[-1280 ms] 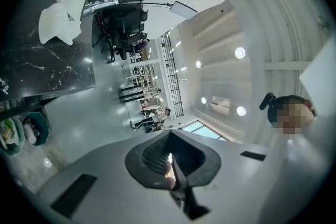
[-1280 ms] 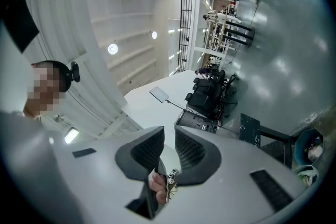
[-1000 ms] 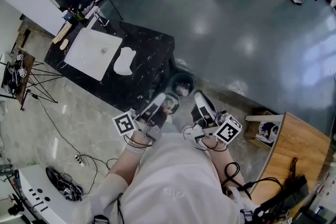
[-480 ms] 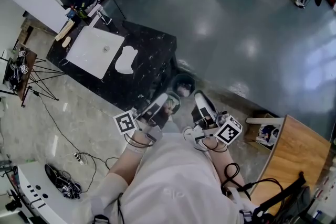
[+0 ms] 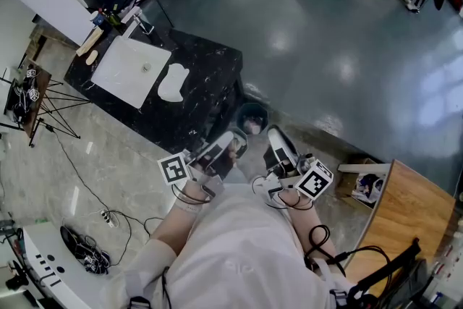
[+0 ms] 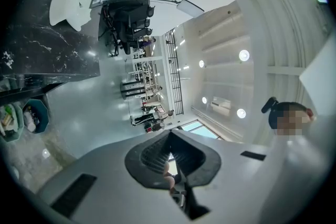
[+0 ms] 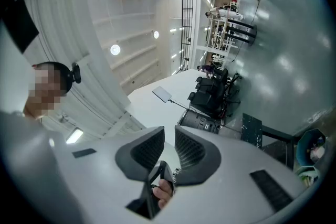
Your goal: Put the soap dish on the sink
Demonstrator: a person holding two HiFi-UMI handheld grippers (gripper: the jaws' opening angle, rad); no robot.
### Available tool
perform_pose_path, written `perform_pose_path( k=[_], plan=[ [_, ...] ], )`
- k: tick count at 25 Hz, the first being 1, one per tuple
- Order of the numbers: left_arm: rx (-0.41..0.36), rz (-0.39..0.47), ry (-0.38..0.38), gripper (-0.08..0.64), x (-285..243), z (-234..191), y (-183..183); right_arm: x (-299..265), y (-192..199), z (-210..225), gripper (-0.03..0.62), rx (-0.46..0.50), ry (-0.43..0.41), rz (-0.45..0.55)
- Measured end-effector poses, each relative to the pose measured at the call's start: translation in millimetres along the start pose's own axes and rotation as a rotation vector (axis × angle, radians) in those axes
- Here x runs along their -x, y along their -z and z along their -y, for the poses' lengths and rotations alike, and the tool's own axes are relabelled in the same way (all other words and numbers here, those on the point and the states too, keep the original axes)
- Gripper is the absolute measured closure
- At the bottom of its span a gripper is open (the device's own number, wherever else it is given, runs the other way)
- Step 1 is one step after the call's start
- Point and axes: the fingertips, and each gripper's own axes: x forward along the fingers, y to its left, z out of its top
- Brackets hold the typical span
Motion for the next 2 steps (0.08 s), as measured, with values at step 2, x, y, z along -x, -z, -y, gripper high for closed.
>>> perform_pose_path(
  k=[2],
  plan=[
    [0.003, -0.015, 0.007, 0.554, -0.9, 2.1, 4.9, 1.6, 0.7, -0.5, 0.517, 0.0, 0.0, -0.003]
  ],
)
